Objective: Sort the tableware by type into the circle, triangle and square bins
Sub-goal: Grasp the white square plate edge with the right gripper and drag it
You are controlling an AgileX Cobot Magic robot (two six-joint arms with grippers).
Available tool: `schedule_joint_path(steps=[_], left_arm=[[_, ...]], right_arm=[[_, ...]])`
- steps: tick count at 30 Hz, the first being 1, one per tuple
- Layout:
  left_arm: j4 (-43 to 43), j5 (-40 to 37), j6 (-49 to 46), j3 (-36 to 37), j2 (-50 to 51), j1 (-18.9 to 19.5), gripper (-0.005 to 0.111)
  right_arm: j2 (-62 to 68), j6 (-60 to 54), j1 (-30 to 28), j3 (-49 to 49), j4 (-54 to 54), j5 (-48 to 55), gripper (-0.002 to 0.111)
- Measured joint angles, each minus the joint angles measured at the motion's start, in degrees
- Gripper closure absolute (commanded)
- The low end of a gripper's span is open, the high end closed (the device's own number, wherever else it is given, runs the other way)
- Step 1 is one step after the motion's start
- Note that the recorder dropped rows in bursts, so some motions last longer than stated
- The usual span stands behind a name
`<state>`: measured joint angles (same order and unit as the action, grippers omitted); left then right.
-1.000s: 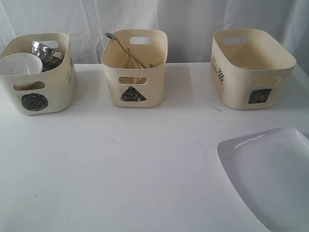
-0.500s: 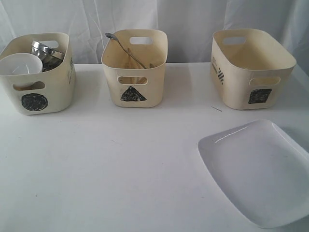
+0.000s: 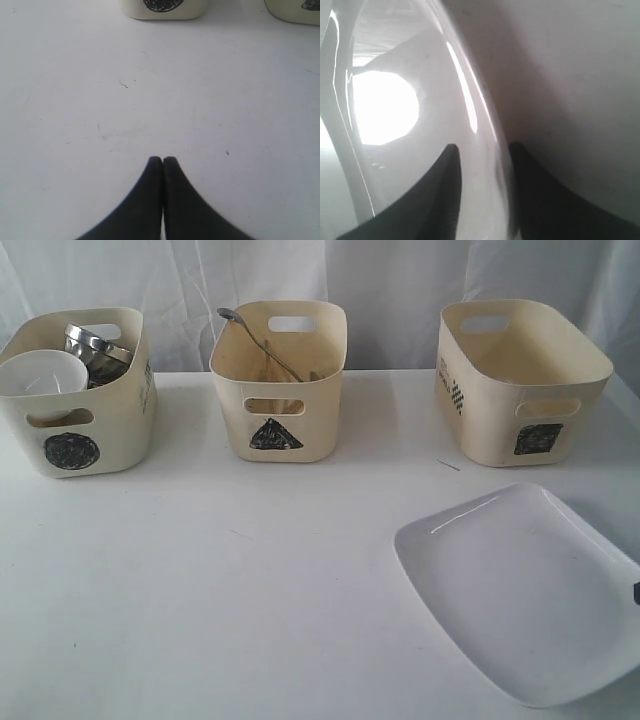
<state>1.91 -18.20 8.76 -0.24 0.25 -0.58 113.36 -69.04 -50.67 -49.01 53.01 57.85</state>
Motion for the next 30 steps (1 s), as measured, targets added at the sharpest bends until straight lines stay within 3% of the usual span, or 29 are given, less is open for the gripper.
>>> schedule_joint_path(steps=[6,15,30], left_arm=[[0.0,0.0,0.0,0.0,0.0,0.0,0.107],[0.0,0.0,0.0,0.0,0.0,0.0,0.107],[0.0,0.0,0.0,0.0,0.0,0.0,0.107]], right_arm=[[0.69,-0.23,0.0,0.0,0.5,-1.31,0.104],[1.27,-1.51,0.42,0.0,3.94,0.26,0.108],[1.65,-1.59,10.79,0.0,5.84,1.9,0.108]])
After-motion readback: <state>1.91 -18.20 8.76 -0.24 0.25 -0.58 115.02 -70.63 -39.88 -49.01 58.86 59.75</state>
